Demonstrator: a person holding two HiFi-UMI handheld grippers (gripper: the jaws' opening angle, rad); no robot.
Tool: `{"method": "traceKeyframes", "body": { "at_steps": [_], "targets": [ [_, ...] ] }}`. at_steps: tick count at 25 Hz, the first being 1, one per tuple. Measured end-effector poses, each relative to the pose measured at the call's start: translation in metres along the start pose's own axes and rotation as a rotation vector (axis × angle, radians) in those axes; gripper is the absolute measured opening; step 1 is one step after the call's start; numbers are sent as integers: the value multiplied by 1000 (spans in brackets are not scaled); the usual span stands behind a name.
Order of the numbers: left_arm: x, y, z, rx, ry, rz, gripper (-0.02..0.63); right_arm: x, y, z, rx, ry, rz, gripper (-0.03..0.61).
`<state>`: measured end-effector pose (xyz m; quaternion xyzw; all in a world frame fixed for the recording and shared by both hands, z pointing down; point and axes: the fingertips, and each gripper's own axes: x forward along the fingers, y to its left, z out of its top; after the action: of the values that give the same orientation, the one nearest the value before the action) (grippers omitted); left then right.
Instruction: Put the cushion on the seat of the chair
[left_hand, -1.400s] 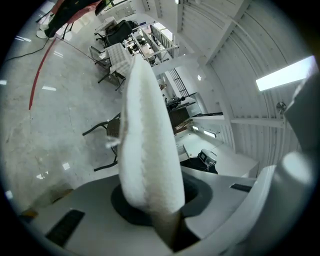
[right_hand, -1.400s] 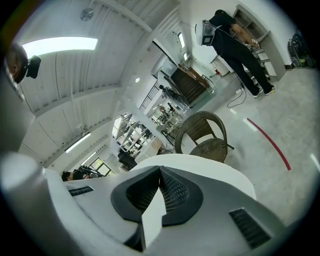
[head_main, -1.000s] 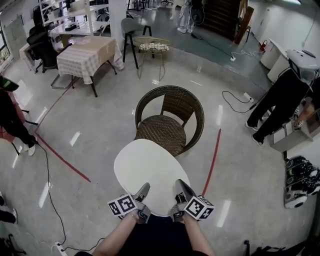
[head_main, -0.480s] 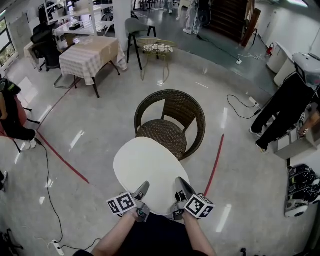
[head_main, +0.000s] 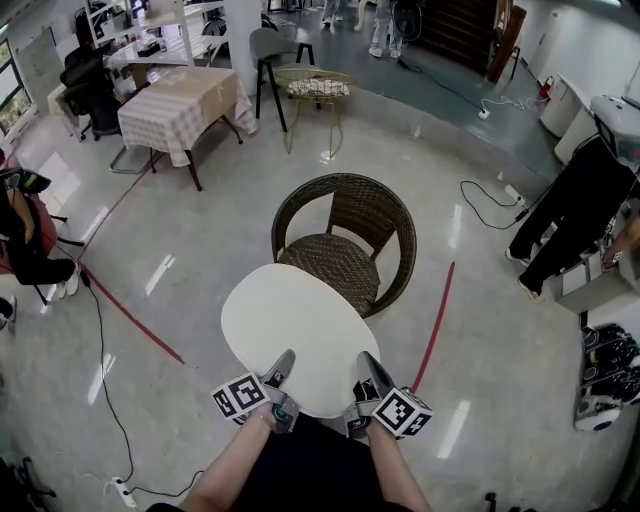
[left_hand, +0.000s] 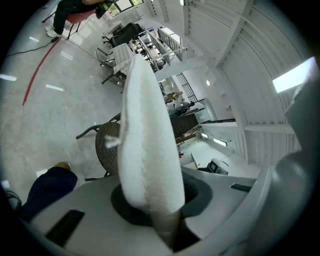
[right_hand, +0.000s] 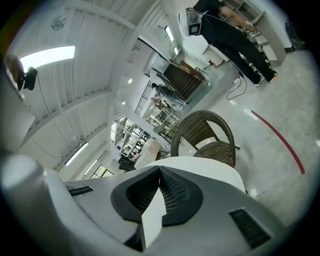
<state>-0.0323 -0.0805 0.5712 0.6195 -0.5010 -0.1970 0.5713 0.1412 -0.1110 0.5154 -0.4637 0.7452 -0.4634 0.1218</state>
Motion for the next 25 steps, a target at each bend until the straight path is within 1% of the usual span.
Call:
{"method": "traceKeyframes", "body": {
  "at_steps": [7, 15, 18, 25],
  "targets": [
    [21, 8, 22, -27, -14, 30, 80, 26, -2, -3, 31, 18, -10, 16],
    [67, 18, 50, -14, 11, 61, 80, 62, 2, 4, 54, 33, -12, 17],
    [88, 22, 60, -12, 24, 73, 81, 77, -1, 7, 57, 46, -26, 17],
    [144, 40, 81, -42, 58, 92, 80, 117, -15, 23, 42, 59, -84, 17]
  ]
}}
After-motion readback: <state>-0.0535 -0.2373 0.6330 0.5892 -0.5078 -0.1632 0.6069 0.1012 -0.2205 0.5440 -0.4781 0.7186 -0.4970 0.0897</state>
